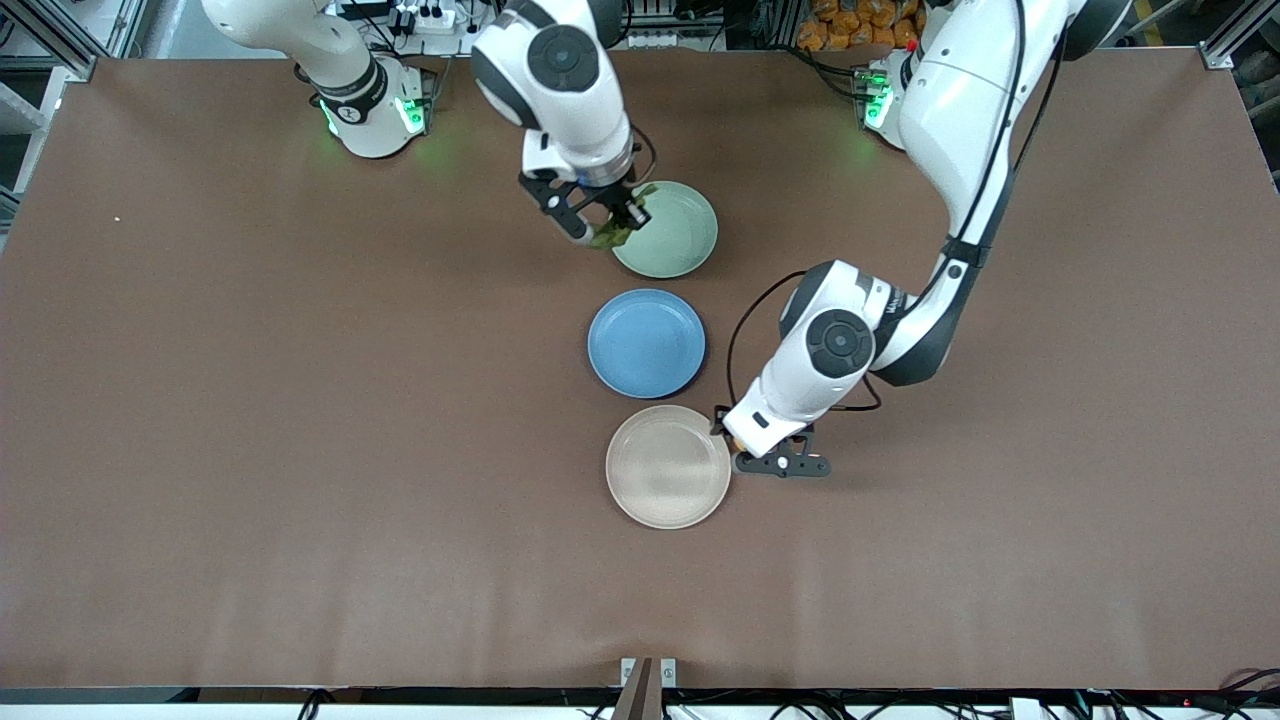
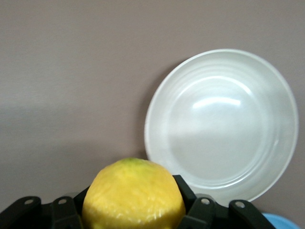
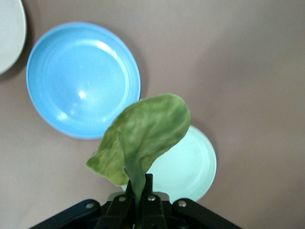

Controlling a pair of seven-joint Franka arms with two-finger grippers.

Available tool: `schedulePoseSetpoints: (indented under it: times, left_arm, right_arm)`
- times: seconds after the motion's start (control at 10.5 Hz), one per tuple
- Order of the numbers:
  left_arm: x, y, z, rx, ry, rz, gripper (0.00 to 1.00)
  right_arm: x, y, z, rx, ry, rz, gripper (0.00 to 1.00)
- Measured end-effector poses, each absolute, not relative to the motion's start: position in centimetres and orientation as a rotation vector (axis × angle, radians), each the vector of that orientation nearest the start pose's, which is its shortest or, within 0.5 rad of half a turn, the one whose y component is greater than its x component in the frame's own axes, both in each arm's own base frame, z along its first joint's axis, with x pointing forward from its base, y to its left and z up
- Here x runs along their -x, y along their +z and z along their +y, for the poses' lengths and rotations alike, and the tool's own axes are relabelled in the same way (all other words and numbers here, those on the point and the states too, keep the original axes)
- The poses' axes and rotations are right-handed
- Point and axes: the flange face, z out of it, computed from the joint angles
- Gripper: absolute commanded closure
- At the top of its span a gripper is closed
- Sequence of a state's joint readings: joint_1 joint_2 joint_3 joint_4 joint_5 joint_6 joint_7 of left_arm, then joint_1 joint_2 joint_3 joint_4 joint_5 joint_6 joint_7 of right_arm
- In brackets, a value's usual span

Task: Place lemon and lettuce in plates
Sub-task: 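Lower lettuce onto the green plate while the left gripper lowers lemon onto cream plate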

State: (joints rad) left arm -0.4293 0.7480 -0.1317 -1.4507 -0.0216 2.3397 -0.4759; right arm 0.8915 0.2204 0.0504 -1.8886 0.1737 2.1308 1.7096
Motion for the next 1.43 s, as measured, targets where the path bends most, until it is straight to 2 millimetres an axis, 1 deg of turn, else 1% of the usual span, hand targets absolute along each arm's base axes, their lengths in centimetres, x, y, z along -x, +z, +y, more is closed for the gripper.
schedulePoseSetpoints:
  times: [0.1,0.19,0.29,0.38,0.48,0.57,0.76,0.95,1.05,1.14,1.24,1.33,1.43]
  left_arm:
    - [-63.6,25.9,-38.9,3.313,-0.14,0.02,0.88]
    - [-63.8,25.7,-40.1,3.324,-0.158,0.001,0.87]
    - [-63.8,25.4,-41.1,3.337,-0.186,-0.006,0.87]
    - [-63.9,24.9,-41.8,3.352,-0.227,-0.006,0.87]
    - [-63.8,24.0,-42.3,3.367,-0.27,-0.003,0.86]
    - [-63.7,22.7,-42.9,3.38,-0.308,-0.002,0.86]
    - [-63.1,20.1,-43.7,3.393,-0.335,-0.002,0.86]
    - [-62.9,19.0,-44.1,3.398,-0.345,0.001,0.8]
    - [-62.7,18.6,-44.2,3.4,-0.351,0.003,0.73]
    - [-62.7,18.2,-44.3,3.4,-0.352,0.004,0.5]
    - [-62.8,18.1,-44.2,3.401,-0.355,-0.006,0.01]
    - [-63.0,18.3,-44.2,3.403,-0.361,-0.035,0.0]
    - [-63.1,18.6,-44.2,3.406,-0.368,-0.058,0.0]
  right_arm:
    - [-33.8,38.8,51.4,2.808,0.234,1.278,0.94]
    - [-32.2,37.7,52.6,2.829,0.239,1.282,0.92]
    - [-31.1,36.5,53.4,2.85,0.241,1.292,0.87]
    - [-30.3,35.3,54.0,2.871,0.244,1.297,0.76]
    - [-29.8,34.0,54.3,2.886,0.247,1.308,0.54]
    - [-29.6,33.0,54.6,2.898,0.249,1.316,0.01]
    - [-29.7,32.0,54.6,2.913,0.231,1.313,0.0]
    - [-30.0,32.2,54.7,2.911,0.214,1.306,0.0]
    - [-30.1,32.4,54.8,2.907,0.211,1.304,0.0]
    - [-30.3,32.6,54.8,2.905,0.2,1.302,0.0]
    - [-30.8,32.6,54.5,2.909,0.176,1.298,0.0]
    - [-31.7,32.6,54.0,2.911,0.156,1.298,0.0]
    - [-33.2,32.5,53.1,2.912,0.151,1.294,0.0]
